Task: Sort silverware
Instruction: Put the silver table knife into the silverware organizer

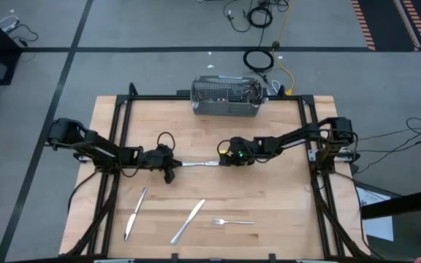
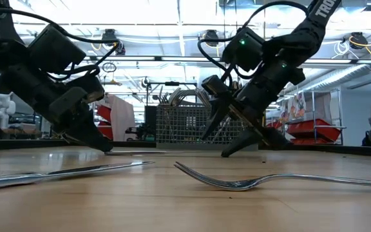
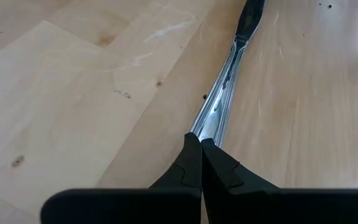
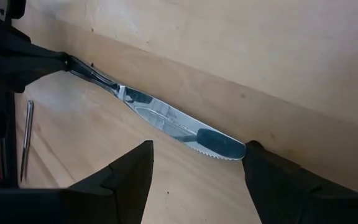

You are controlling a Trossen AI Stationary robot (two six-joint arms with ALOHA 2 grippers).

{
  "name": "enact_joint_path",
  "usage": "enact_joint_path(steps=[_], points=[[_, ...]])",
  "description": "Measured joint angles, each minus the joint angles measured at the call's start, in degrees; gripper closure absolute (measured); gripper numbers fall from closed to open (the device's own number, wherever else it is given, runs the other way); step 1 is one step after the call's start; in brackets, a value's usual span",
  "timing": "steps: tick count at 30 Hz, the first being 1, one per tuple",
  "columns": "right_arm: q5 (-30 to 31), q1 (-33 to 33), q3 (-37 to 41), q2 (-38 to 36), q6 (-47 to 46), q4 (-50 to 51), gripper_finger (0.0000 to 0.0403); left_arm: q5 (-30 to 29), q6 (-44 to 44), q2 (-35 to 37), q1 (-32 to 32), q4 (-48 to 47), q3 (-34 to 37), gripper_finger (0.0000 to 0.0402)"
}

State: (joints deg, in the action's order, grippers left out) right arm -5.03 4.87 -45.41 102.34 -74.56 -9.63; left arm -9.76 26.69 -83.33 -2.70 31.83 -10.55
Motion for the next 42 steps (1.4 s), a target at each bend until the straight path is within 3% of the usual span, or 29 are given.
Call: enact_joint_path(steps=[7,11,28,35,42], points=[[-0.6,0.3,0.1,1.7,0.0,-2.3,0.0175,-0.5,0.0,0.0,0.0,0.1,0.0,0.0402],[-0.9,0.3,0.1,2.4,1.0,-3.1,0.02,-1.1,0.0,-0.8,0.0,0.4,0.0,0.0401],[0.4,1.2,0.3,2.9,10.2,-5.2,0.0394,-0.2,-0.1,-4.3,0.0,4.9,-0.2,0.0401],[0.9,1.1,0.2,2.9,11.8,-5.5,0.0401,0.5,0.6,-4.5,0.1,7.8,0.0,0.0396],[0.8,1.0,0.1,2.8,12.5,-6.3,0.0402,7.6,6.5,-4.5,3.4,9.7,-0.1,0.0336]])
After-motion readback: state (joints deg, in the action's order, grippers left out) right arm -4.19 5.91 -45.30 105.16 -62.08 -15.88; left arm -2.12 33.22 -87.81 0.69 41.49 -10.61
